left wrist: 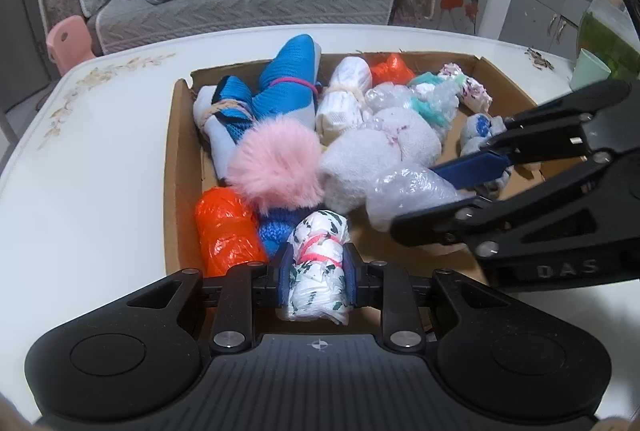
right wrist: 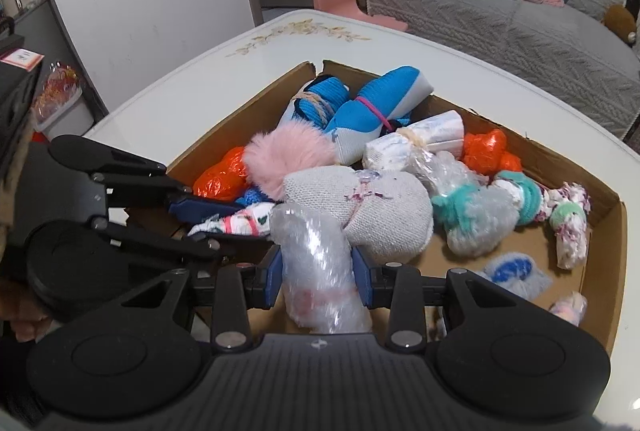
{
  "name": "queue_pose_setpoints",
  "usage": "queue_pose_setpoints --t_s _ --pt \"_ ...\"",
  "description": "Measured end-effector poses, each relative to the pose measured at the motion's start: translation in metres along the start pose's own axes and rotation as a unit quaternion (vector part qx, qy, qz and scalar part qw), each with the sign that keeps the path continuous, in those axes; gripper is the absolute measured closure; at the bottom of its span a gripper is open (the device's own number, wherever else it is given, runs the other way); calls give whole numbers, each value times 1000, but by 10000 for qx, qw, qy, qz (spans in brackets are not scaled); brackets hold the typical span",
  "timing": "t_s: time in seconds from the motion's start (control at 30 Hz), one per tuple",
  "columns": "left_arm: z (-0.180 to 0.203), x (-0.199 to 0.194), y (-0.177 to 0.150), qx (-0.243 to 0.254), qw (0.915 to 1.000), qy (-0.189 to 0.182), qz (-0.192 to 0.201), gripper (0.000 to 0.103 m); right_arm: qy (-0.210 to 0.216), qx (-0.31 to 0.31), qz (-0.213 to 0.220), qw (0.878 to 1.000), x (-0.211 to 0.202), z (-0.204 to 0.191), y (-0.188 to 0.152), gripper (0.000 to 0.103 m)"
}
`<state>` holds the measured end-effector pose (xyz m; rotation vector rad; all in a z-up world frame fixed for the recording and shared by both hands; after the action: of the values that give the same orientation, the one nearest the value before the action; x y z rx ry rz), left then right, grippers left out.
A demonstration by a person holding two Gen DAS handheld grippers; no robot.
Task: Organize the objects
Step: 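Carry both bundles into the tray and lower them beside the pink fluffy bundle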
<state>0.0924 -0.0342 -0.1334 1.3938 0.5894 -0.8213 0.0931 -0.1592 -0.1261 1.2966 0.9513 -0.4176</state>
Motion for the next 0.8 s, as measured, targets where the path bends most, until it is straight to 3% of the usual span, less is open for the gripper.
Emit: queue_pose_setpoints --t_s 0.8 --pt "14 -5 -4 316 9993 139 144 71 0 -28 -45 10000 -2 -4 1 69"
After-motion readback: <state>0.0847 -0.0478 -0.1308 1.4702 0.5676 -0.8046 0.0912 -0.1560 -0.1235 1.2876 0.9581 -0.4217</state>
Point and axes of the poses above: each gripper's, at about its wrist camera, not at the fingertips, and x roughly the way its jaws point, z to its right, y to its top, the point moved 7 cm from there along x, roughly the way its jaws point, and after that the axes turned 8 degrees about -x, right-handed, at the moved point
